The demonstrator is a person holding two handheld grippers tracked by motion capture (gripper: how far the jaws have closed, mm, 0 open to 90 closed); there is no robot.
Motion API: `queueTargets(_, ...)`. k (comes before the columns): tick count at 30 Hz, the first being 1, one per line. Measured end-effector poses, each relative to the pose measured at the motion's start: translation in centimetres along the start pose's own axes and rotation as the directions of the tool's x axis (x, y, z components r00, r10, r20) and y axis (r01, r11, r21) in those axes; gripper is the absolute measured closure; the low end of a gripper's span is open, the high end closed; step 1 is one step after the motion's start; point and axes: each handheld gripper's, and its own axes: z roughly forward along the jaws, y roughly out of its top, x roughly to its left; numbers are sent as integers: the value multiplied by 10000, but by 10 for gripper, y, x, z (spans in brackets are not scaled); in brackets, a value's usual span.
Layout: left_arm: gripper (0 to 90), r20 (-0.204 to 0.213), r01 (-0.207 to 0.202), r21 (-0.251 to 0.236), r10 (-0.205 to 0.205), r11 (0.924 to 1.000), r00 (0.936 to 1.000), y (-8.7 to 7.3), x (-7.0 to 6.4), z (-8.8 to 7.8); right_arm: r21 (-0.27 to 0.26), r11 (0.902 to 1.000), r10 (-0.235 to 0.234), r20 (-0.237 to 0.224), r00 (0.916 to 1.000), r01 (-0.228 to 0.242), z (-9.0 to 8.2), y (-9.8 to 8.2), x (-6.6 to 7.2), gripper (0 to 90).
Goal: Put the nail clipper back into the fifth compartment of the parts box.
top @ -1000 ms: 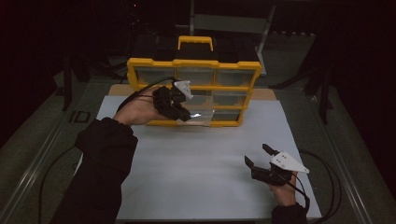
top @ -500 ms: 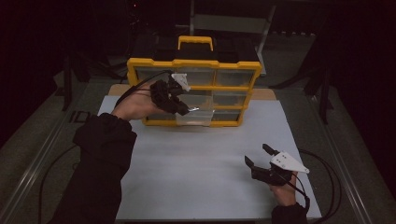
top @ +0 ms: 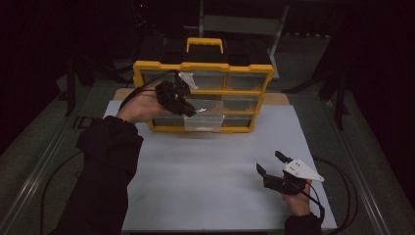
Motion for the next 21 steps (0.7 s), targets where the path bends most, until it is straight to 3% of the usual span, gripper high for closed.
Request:
queueTargets(13,805,-35,297,250,-296,9992,9996,1,5,4,10,10000,20,44,10000,-20,0,0,-1,175)
queueTargets(21,804,-342,621,671,-599,9958,9976,2,5,6,15,10000,-18,52,10000,18,0,0,-1,175)
